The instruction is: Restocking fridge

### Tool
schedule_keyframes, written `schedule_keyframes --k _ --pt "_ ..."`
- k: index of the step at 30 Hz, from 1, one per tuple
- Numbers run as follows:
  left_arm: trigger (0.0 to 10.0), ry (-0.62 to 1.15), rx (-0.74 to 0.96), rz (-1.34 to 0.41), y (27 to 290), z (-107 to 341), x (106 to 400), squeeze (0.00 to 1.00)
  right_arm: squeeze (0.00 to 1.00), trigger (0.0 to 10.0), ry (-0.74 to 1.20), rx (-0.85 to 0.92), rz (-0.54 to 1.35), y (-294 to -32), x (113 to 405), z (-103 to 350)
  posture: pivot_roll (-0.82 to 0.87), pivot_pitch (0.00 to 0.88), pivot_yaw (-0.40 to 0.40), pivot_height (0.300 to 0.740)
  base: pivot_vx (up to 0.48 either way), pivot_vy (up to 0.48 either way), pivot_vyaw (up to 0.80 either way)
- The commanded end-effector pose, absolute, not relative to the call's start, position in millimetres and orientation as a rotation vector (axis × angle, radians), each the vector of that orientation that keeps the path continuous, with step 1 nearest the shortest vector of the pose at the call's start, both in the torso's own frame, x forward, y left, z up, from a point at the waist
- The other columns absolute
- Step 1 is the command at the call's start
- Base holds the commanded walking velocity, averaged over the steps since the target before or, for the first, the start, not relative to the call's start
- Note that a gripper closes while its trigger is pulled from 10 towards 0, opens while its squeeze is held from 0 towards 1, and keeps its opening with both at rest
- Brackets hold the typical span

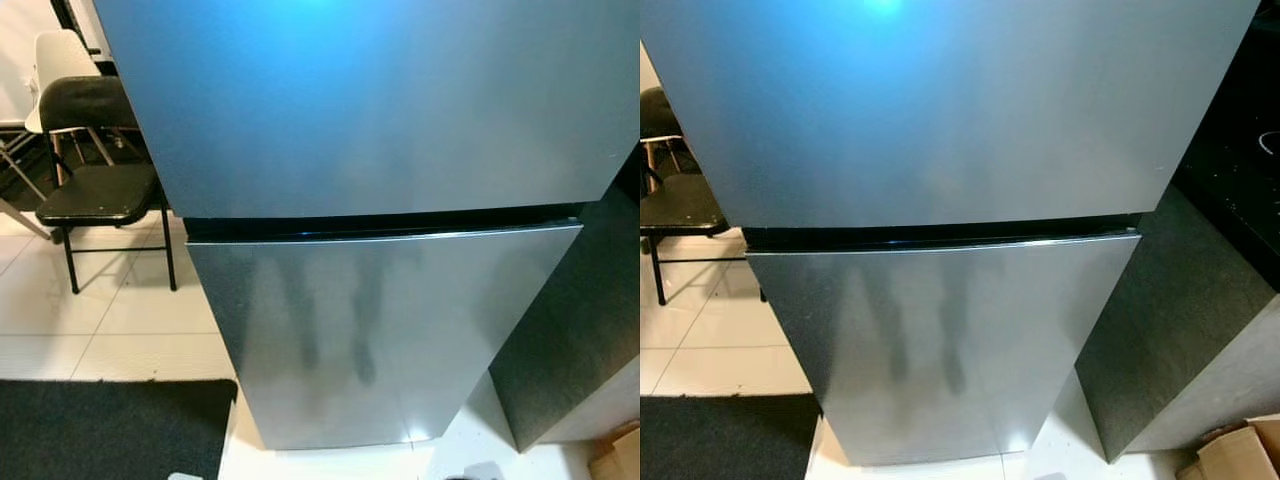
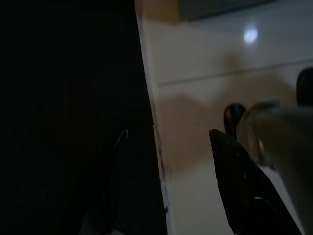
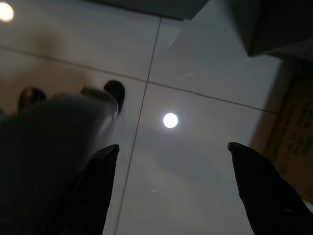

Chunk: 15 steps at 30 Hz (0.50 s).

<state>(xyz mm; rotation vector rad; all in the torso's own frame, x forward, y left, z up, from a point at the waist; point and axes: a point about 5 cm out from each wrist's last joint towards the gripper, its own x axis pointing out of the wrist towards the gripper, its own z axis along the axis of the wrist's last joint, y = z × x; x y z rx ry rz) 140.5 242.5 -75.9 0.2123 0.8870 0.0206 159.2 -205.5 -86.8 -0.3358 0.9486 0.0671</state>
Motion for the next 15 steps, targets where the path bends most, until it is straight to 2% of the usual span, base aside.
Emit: schedule_keyframes --k 1,4,8,9,15 --pt "10.0 0.922 0.214 0.012 241 -81 130 0.0 0.14 10.0 0.983 -0.368 0.076 -207 148 -92 -0.11 0.086 0.029 0.74 0.0 0.0 0.63" --pt "10.0 0.921 0.218 0.006 241 -81 131 0.0 0.19 10.0 1.02 -0.447 0.112 -209 138 -96 -0.11 0.085 0.029 0.74 0.0 0.0 0.74" --pt "10.0 0.921 0.233 -0.002 242 -81 132 0.0 0.19 10.0 1.034 -0.537 0.178 -208 131 -99 -0.11 0.082 0.032 0.74 0.0 0.0 0.8" --pt "10.0 0.924 0.24 -0.006 243 -82 132 0.0 0.2 10.0 1.035 -0.628 0.26 -206 126 -101 -0.11 0.079 0.031 0.74 0.0 0.0 0.8" --pt "10.0 0.937 0.25 -0.002 246 -84 129 0.0 0.19 10.0 1.047 -0.673 0.32 -203 120 -104 -0.11 0.079 0.031 0.74 0.0 0.0 0.8"
